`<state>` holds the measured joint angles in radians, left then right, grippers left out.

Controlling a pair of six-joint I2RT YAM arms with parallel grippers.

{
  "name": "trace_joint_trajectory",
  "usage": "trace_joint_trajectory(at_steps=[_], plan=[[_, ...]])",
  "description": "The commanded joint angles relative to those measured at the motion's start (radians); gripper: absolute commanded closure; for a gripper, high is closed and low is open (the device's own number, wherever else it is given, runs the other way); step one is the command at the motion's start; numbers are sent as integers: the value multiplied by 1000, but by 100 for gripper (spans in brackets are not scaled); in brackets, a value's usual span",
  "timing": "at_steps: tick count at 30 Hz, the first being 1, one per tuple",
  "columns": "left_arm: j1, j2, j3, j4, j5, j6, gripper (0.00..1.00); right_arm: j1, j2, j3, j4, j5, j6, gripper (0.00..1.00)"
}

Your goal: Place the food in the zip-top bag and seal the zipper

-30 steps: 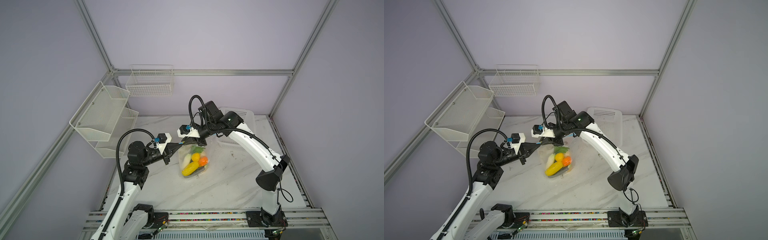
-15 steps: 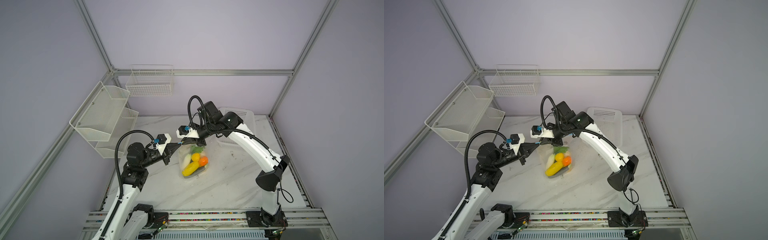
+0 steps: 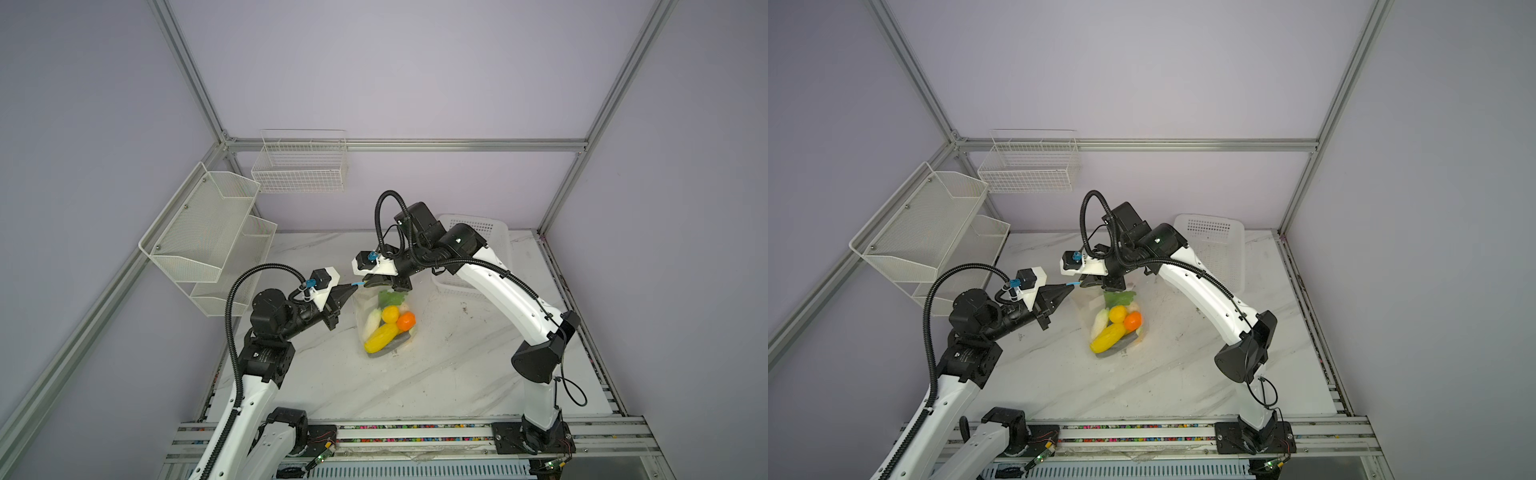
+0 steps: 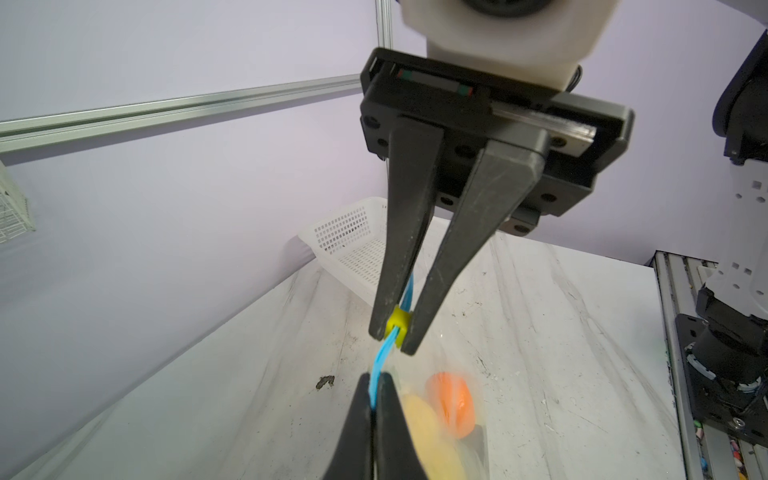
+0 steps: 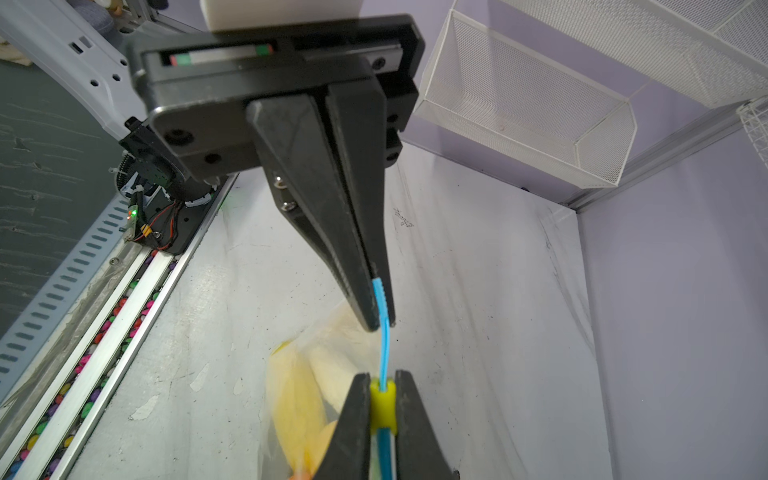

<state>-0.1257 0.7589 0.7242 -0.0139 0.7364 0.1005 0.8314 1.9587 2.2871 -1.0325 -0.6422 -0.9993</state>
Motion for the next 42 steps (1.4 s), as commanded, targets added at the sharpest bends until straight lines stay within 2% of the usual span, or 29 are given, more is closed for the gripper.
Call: trace_joint_trajectory(at_steps=[1, 29, 33, 39, 42], plan=[[4, -28, 50, 41, -49, 45, 100, -12, -3, 24, -48, 31, -5, 87], [5, -92, 79, -57, -119, 103, 100, -109, -61, -16, -48, 74, 14, 86], [6, -89, 81, -59, -95, 100, 100, -123, -57, -18, -47, 77, 21, 86], [5, -34, 104, -44, -1, 76, 100, -120, -34, 26, -77, 26, 20, 85], [5, -10, 115, -26, 28, 67, 82, -117, -31, 26, -77, 19, 19, 85]])
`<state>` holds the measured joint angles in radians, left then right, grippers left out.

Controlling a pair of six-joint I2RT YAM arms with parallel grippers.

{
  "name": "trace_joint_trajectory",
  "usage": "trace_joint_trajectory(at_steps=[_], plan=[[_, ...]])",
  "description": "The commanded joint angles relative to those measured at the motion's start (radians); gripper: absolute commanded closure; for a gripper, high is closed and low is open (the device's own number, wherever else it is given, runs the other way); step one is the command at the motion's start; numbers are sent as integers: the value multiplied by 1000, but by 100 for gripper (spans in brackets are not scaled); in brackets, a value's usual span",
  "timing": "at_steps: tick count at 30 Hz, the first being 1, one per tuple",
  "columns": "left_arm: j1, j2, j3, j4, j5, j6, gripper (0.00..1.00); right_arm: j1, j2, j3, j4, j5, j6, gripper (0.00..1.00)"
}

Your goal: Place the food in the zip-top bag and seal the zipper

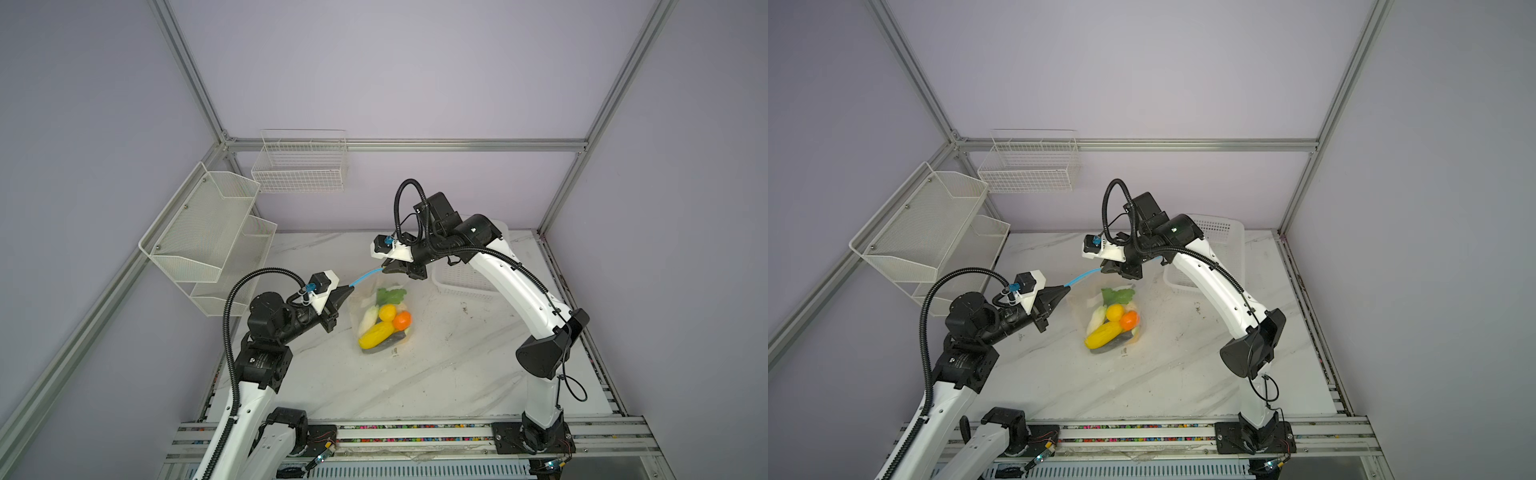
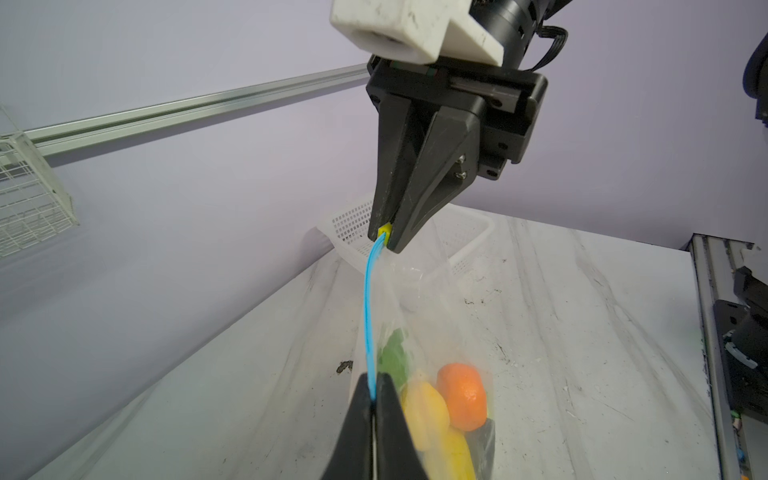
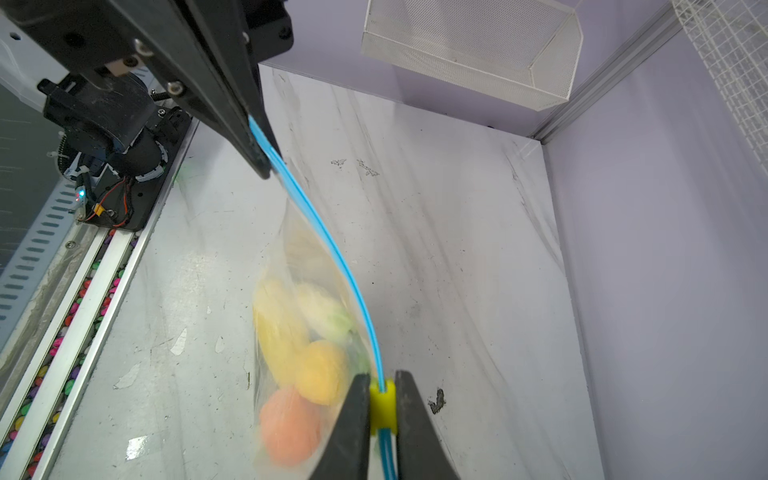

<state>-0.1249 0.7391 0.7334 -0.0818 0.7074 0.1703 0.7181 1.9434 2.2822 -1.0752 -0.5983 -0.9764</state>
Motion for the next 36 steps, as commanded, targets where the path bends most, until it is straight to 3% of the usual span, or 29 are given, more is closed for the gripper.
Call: trace_joint_trajectory(at_steps=[1, 6, 14, 29, 36], plan=[[4, 16, 106, 55, 59, -7, 75, -2, -14, 31, -34, -26, -5, 85], [4, 52, 113, 101, 85, -12, 53, 1, -8, 31, -34, -37, -5, 85], [3, 108, 141, 162, 73, -12, 51, 8, 1, 37, -35, -42, -10, 85], [1, 108, 121, 169, 66, -24, 98, 9, 5, 43, -37, -38, -15, 85], [2, 89, 120, 134, 33, -6, 100, 9, 5, 43, -37, -28, -18, 86]])
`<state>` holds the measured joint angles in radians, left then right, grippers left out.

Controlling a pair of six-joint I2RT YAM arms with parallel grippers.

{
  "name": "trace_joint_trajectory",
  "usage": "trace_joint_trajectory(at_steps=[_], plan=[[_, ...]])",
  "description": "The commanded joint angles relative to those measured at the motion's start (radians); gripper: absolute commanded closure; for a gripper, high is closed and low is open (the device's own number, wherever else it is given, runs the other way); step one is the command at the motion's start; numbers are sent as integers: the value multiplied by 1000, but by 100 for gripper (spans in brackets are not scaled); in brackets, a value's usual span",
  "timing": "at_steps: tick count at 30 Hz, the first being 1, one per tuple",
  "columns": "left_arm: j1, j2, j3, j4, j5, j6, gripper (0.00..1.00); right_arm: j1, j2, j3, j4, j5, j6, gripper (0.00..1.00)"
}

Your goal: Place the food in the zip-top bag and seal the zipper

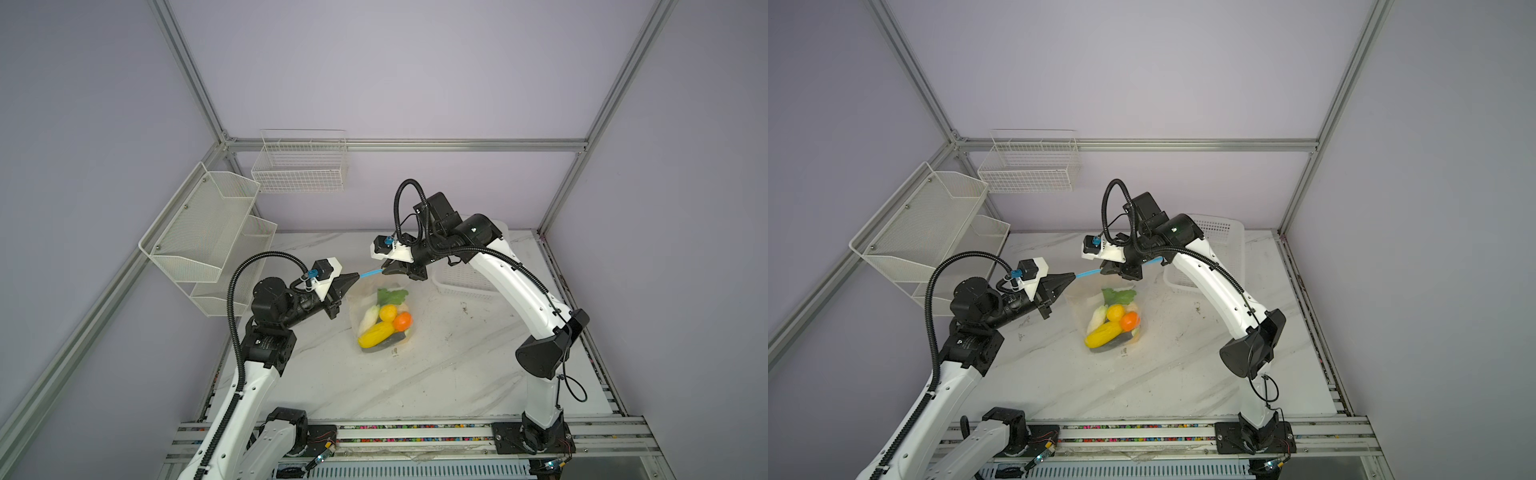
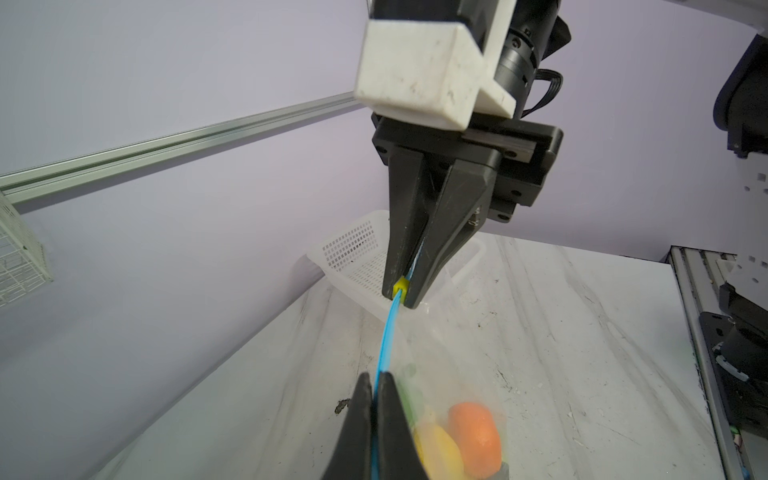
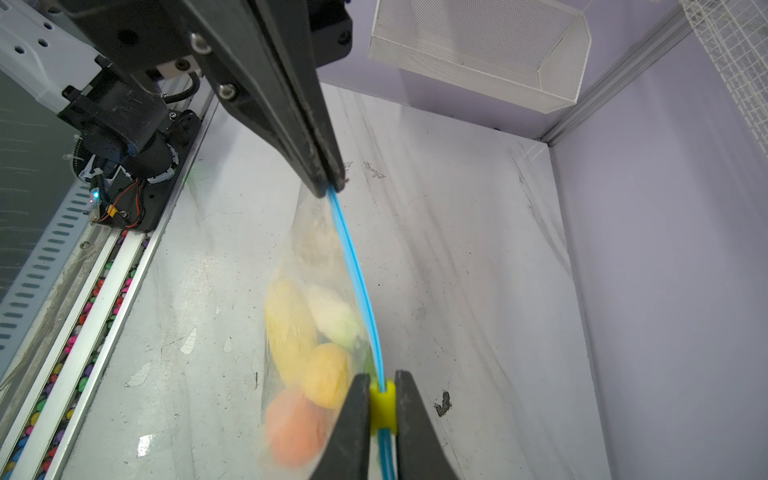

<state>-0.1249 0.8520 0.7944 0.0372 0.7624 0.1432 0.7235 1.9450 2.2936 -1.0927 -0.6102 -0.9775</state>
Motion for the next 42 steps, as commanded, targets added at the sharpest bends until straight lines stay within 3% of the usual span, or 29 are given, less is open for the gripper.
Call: trace_joint_trajectory(at_steps=[1, 42], plan=[[0, -27, 60, 11, -30, 25, 100, 4, 2, 31, -19, -14, -17, 86], [2, -128, 22, -99, -616, 61, 100, 3, -14, 14, -9, 33, -13, 86]])
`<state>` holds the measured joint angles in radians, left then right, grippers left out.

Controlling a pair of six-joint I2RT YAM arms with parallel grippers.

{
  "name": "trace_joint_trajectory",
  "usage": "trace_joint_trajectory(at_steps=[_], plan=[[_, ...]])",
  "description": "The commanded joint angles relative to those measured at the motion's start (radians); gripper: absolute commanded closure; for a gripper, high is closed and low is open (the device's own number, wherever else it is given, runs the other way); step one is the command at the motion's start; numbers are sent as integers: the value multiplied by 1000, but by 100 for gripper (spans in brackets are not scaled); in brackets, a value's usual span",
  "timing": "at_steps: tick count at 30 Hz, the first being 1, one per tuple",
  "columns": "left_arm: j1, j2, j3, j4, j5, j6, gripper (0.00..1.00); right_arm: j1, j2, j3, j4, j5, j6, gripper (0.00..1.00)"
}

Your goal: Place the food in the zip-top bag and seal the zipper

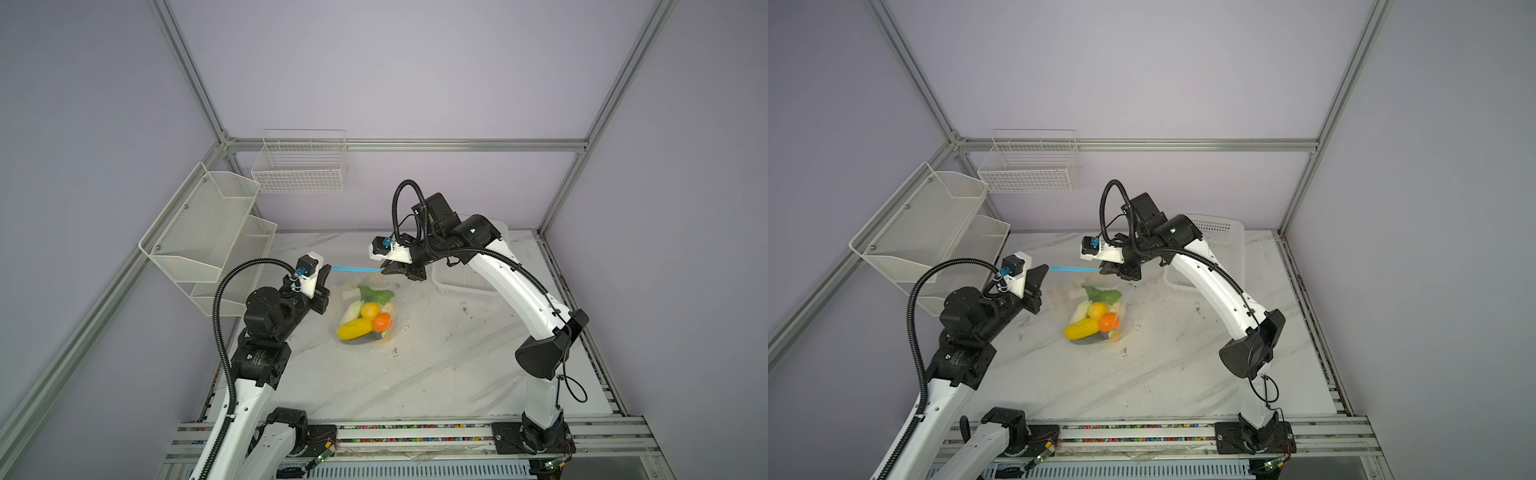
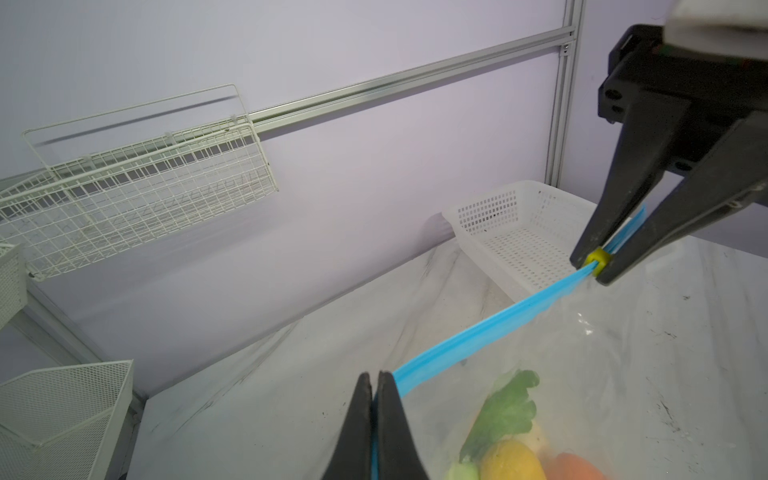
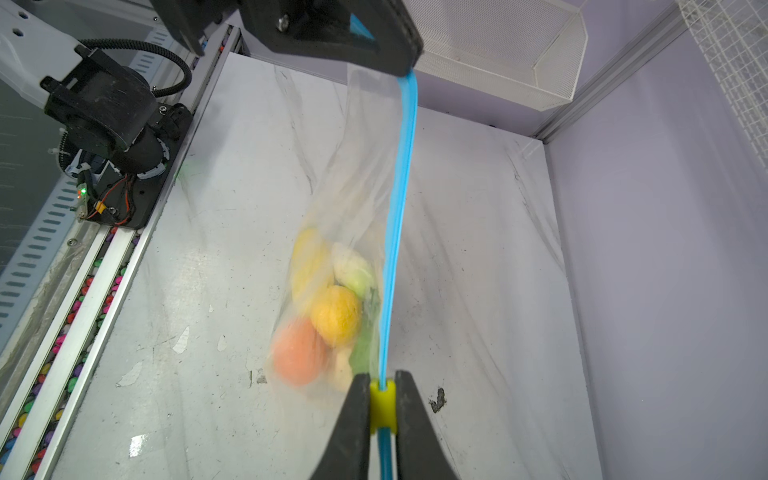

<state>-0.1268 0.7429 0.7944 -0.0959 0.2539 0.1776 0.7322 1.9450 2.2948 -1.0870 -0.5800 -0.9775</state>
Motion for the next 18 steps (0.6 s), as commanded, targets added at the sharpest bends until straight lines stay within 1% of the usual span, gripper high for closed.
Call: trace_joint_trajectory(at_steps=[1, 12, 18], plan=[[4, -20, 20, 33, -124, 28, 100, -6, -11, 14, -15, 3, -11, 86], [5, -25, 16, 24, -276, 23, 100, -7, -14, 11, -15, 11, -10, 86], [6, -25, 14, 24, -323, 19, 100, -11, -15, 6, -14, 10, -11, 86]])
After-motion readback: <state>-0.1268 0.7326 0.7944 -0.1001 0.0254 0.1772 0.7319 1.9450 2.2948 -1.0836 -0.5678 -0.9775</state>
